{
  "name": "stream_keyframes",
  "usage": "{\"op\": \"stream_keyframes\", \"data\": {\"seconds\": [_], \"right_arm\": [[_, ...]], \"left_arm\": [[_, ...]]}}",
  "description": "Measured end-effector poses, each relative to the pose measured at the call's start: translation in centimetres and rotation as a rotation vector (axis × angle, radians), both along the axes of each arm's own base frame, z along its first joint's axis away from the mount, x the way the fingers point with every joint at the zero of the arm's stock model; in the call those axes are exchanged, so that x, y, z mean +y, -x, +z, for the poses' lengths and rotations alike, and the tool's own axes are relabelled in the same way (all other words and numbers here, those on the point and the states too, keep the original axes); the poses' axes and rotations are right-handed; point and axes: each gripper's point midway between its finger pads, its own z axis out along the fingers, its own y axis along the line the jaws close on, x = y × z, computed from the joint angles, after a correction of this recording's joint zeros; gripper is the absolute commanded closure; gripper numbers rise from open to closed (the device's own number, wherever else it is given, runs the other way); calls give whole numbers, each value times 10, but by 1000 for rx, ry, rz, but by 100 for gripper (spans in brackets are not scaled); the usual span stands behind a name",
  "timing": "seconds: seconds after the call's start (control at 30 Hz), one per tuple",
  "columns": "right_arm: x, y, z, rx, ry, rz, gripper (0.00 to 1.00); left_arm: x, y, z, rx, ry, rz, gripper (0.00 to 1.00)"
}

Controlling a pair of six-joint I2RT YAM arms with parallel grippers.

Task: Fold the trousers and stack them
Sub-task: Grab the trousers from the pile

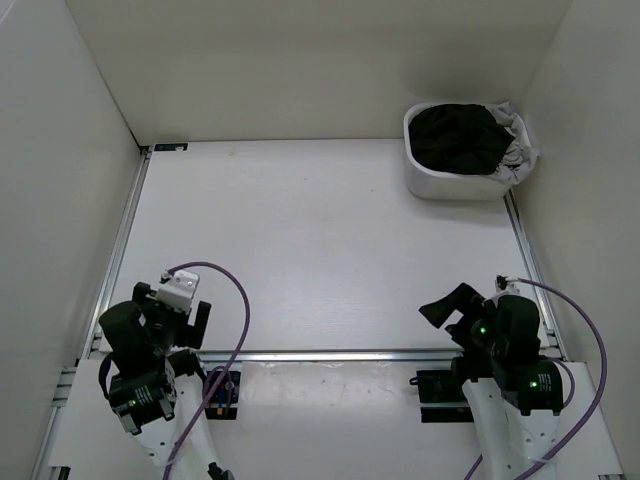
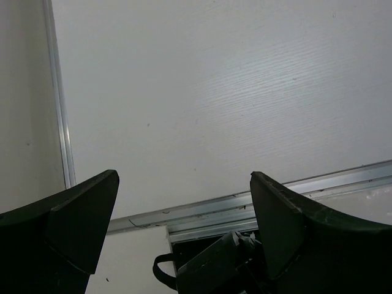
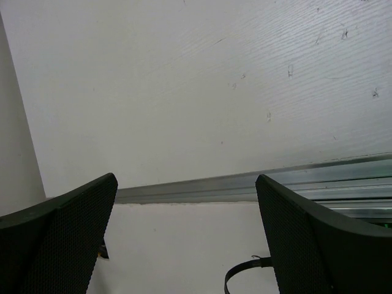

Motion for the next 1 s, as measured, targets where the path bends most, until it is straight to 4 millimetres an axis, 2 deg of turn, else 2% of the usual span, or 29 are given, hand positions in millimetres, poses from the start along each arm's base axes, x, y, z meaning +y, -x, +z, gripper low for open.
{"op": "stream_keyframes", "data": {"seconds": [0.17, 0.23, 0.3, 0.37, 0.43, 0.53, 0.6, 0.67, 0.73, 0.8, 0.83, 0.87, 0.9, 1.0], "right_arm": [[-4, 11, 4, 39, 65, 49, 1], [-10, 21, 14, 70, 116, 70, 1], [-18, 21, 42, 78, 179, 79, 1], [-24, 2, 81, 70, 240, 89, 1], [-33, -35, 123, 73, 313, 90, 1], [-47, -119, 179, 31, 419, 57, 1], [-57, -197, 213, -31, 488, 6, 1], [-64, -269, 230, -84, 535, -41, 1], [-69, -337, 220, -109, 561, -78, 1], [-71, -388, 184, -87, 569, -92, 1], [-72, -409, 155, -50, 572, -88, 1], [-74, -434, 101, 20, 573, -82, 1], [-76, -442, 75, 63, 577, -83, 1], [-86, -463, 24, 124, 605, -123, 3]], "left_arm": [[-3, 5, 6, -63, -36, -11, 0], [-7, 8, 10, -97, -55, -31, 0], [-13, 12, 19, -118, -59, -62, 0], [-19, 11, 41, -145, -59, -94, 0], [-19, 1, 64, -141, -41, -110, 0], [-8, -33, 86, -56, 40, -111, 0], [8, -69, 93, 26, 106, -114, 0], [25, -108, 88, 111, 169, -104, 0], [43, -142, 78, 172, 217, -87, 0], [57, -169, 64, 227, 258, -68, 0], [62, -179, 58, 243, 266, -63, 0], [70, -192, 44, 275, 279, -48, 0], [73, -195, 38, 291, 279, -39, 0], [77, -204, 26, 323, 262, -23, 0]]}}
